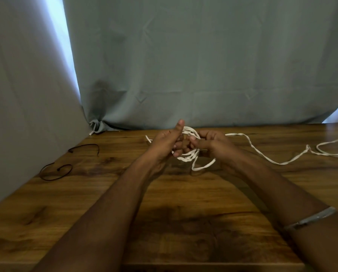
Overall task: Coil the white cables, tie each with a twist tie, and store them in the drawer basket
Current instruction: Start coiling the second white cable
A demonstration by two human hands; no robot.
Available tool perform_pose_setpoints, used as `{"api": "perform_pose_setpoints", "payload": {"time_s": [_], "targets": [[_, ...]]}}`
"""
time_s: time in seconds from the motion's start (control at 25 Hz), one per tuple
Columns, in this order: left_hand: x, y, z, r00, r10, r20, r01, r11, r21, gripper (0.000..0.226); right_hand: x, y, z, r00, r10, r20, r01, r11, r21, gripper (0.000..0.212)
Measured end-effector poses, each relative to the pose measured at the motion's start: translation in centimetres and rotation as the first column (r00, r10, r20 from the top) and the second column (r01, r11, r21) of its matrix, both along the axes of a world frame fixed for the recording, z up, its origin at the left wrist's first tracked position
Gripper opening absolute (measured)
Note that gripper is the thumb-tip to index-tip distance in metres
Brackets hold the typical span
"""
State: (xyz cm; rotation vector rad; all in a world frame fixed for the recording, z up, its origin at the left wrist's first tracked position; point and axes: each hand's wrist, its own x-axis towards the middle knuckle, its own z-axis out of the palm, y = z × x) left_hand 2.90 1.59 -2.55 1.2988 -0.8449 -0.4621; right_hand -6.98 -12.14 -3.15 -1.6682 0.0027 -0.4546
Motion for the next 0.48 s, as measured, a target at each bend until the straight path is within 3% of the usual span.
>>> {"api": "perform_pose_setpoints", "payload": {"time_s": [0.16,0.36,0.48], "targets": [[1.0,-0.2,-1.1,0.999,-0.042,-0.004,0.042,0.998,0.041,0.044,0.2,-0.2,-0.5,0.998,-0.053,0.035,0.054,0.998,-0.035,0.029],[-0.3,-0.3,-1.1,0.969,0.015,0.245,-0.032,0.997,0.067,0.036,0.3,-1.1,-1.3,0.968,-0.229,0.104,0.250,0.923,-0.292,0.033],[0.0,-0.1,-0.7,0.969,-0.034,0.246,0.011,0.996,0.091,0.042,0.4,-1.0,-1.4,0.969,-0.206,0.136,0.242,0.900,-0.363,0.044]]}}
